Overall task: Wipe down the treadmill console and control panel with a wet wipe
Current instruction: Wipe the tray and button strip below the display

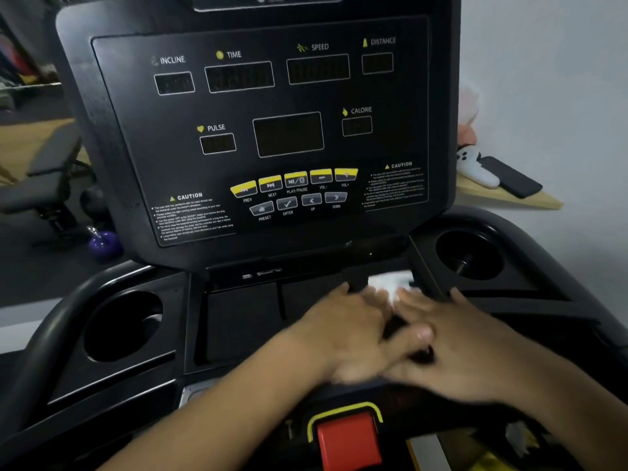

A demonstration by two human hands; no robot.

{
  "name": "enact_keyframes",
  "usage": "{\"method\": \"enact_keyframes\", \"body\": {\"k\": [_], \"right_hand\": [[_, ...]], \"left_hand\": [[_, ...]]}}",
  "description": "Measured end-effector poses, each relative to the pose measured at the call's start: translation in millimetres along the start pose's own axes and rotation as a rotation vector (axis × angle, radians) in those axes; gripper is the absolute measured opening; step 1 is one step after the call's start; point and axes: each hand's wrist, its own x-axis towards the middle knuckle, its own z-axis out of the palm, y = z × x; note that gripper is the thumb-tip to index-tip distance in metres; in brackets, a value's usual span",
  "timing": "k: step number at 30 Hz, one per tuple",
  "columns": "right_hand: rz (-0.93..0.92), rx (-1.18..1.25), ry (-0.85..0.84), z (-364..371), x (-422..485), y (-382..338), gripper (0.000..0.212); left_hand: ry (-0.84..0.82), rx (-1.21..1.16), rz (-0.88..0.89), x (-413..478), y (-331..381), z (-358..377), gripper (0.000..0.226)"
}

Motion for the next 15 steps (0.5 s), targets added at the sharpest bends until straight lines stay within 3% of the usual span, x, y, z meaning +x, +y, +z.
{"method": "enact_keyframes", "body": {"k": [2, 5, 8, 10, 12, 15], "right_hand": [[0.005, -0.019, -0.009, 3.7, -10.4, 1.0, 0.122], [0.024, -0.045, 0.024, -8.0, 14.2, 8.3, 0.109], [0.034, -0.034, 0.023, -14.5, 32.4, 11.2, 0.127], [-0.024, -0.042, 0.002, -5.3, 19.5, 13.0, 0.132], [-0.074, 0.029, -0.025, 3.5, 0.1, 19.3, 0.133], [-0.008, 0.191, -0.133, -11.5, -1.8, 26.7, 0.129]], "left_hand": [[-0.003, 0.04, 0.001, -10.6, 2.5, 7.0, 0.091], [0.063, 0.038, -0.006, 5.7, -4.2, 4.0, 0.097], [0.056, 0.003, -0.024, 18.8, -13.7, -5.9, 0.099], [0.0, 0.036, 0.027, 8.7, -12.6, -3.4, 0.114], [-0.049, 0.107, 0.086, -5.9, -11.9, 2.6, 0.124], [-0.069, 0.105, 0.124, -7.9, -20.1, -0.9, 0.124]]}}
